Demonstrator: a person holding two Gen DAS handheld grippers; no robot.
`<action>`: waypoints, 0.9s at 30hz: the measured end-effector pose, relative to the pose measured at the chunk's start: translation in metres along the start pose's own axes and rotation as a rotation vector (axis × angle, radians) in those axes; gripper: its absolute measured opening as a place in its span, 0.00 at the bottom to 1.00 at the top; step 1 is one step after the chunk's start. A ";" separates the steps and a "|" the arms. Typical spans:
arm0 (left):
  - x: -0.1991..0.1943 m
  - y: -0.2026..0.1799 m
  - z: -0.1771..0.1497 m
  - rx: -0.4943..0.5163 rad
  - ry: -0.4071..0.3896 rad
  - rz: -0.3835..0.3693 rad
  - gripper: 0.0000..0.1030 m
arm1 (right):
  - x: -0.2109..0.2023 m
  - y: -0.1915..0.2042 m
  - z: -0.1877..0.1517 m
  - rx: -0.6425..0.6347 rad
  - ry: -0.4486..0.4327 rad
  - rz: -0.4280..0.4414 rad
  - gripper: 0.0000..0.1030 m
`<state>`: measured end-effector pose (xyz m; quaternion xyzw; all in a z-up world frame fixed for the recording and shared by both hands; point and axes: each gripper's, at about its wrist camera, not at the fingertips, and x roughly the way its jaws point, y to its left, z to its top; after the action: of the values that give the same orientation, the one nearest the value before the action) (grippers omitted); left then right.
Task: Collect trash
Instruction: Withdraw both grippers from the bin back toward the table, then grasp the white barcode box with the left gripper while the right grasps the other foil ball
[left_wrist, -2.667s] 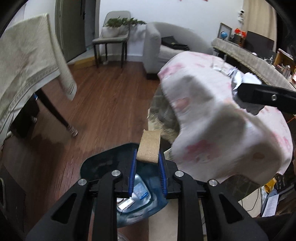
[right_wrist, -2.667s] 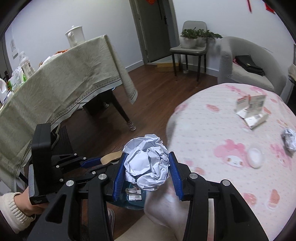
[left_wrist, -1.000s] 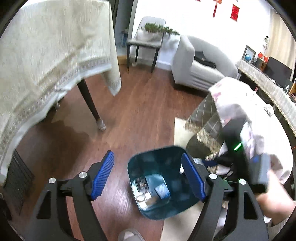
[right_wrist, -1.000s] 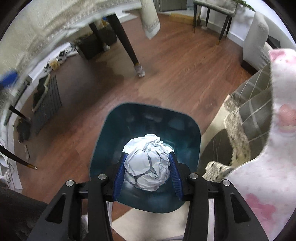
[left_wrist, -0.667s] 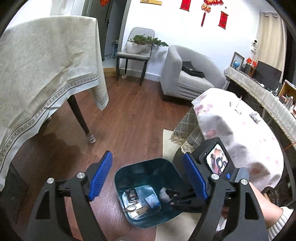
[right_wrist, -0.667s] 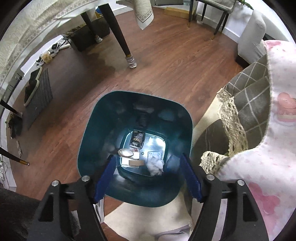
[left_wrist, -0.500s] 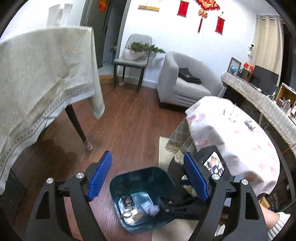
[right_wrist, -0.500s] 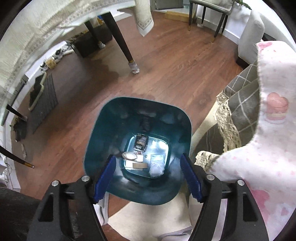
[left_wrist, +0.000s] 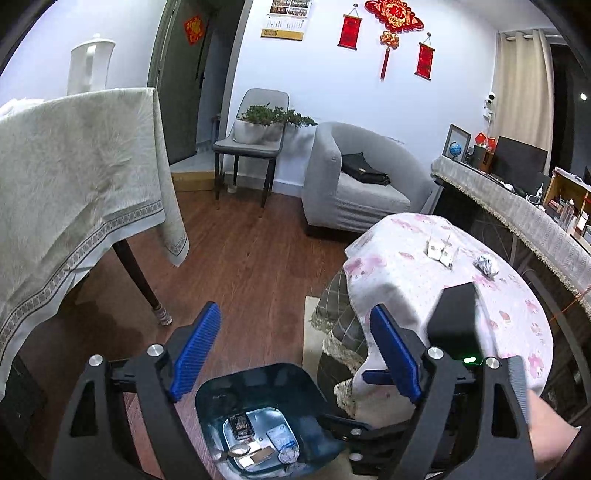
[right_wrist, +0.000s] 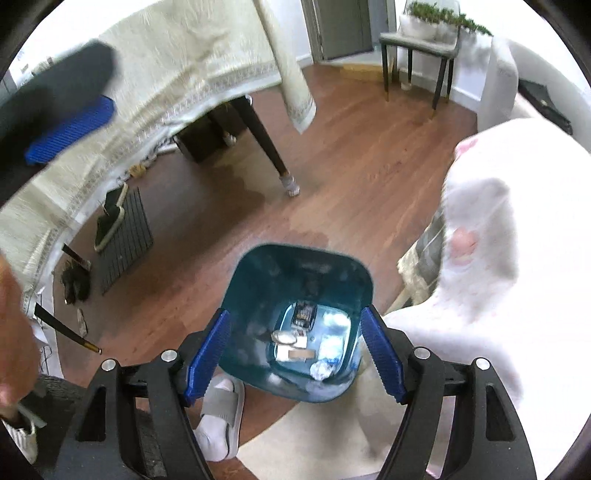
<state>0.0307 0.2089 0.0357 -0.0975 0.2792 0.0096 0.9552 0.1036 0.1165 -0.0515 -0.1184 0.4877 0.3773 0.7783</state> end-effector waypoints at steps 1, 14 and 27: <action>0.001 -0.001 0.002 0.000 -0.007 0.004 0.83 | -0.004 -0.002 0.001 0.000 -0.013 0.001 0.73; 0.026 -0.040 0.026 0.030 -0.032 -0.023 0.83 | -0.069 -0.076 0.016 0.080 -0.215 -0.073 0.77; 0.086 -0.107 0.045 0.094 -0.006 -0.086 0.83 | -0.103 -0.160 0.018 0.133 -0.271 -0.152 0.78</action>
<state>0.1351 0.1092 0.0467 -0.0642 0.2719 -0.0443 0.9592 0.2037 -0.0325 0.0156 -0.0511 0.3919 0.2967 0.8693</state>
